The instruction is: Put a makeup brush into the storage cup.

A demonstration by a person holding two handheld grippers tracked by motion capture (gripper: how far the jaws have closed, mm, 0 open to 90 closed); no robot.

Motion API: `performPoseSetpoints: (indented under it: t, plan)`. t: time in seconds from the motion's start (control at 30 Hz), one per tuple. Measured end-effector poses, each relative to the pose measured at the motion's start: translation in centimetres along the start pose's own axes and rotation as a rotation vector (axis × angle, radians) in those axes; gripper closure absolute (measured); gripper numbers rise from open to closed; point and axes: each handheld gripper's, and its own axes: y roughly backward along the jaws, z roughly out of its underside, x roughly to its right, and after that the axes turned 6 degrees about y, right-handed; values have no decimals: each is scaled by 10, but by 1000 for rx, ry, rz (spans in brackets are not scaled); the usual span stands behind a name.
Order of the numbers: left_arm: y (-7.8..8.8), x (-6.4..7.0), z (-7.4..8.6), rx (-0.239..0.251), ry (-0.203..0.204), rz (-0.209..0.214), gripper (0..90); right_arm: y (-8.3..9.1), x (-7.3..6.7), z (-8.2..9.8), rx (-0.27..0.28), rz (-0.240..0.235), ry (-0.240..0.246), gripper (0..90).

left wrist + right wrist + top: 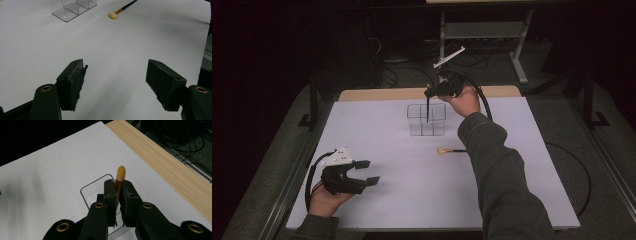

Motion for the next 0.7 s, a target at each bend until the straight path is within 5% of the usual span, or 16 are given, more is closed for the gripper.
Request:
performPoseSetpoints:
  t: [0.7]
  plan:
    - [-2, 2, 0, 4, 8, 3, 297, -13, -4, 21, -20, -5, -12, 826]
